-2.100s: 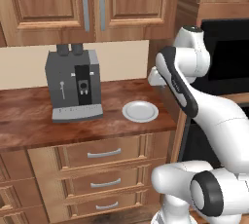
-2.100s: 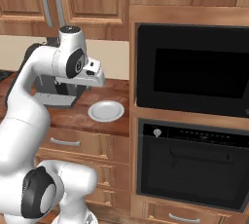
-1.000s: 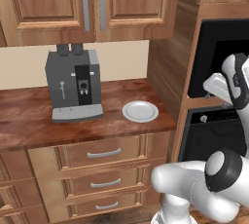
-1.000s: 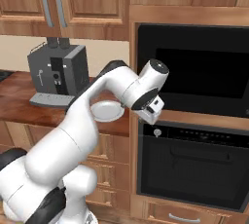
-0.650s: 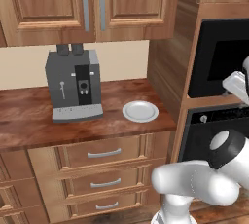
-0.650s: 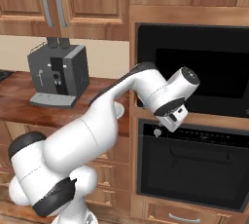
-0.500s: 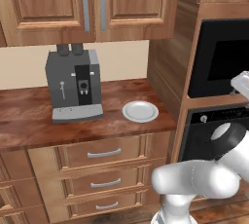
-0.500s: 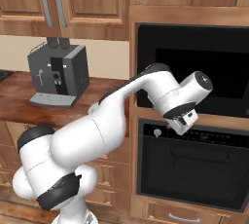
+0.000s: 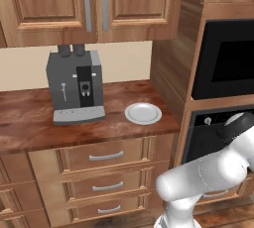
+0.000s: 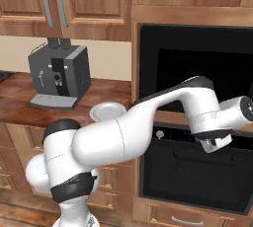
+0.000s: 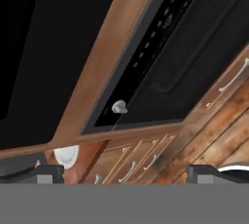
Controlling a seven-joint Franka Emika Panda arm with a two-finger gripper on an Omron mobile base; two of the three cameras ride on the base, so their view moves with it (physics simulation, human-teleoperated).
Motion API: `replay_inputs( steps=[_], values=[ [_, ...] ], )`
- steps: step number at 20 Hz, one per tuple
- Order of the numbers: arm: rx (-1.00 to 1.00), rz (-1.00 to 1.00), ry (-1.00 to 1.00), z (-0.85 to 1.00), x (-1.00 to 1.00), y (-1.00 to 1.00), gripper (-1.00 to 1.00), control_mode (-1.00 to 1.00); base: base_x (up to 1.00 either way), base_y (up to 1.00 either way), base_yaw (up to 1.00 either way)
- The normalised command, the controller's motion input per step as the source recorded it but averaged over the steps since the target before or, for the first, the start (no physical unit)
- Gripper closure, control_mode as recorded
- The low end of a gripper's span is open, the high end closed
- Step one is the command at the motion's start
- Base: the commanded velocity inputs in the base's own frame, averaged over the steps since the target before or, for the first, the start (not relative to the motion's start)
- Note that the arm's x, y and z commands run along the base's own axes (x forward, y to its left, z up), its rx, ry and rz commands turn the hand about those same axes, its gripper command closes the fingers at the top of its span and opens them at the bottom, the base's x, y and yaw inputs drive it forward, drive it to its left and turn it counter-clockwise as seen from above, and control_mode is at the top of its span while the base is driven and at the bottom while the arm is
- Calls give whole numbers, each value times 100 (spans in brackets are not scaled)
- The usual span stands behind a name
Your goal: Take the fish from the oven and place it on the plate on the counter.
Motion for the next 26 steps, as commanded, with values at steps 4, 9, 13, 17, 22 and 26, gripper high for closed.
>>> replay_inputs(
  steps=[4, 9, 13, 17, 22, 26],
  values=[
    [9, -27, -6, -38, -11, -84, -100, -100, 0, 0, 0],
    [2, -19, 0, -55, -2, -58, -100, -100, 0, 0, 0],
    [0, -16, 9, -74, 0, -23, -100, -100, 0, 0, 0],
    [0, -31, 0, -69, 29, 23, -100, -100, 0, 0, 0],
    [0, -41, -1, -72, 50, 82, -100, -100, 0, 0, 0],
    [0, -46, -2, -72, 26, 75, -100, -100, 0, 0, 0]
  ],
)
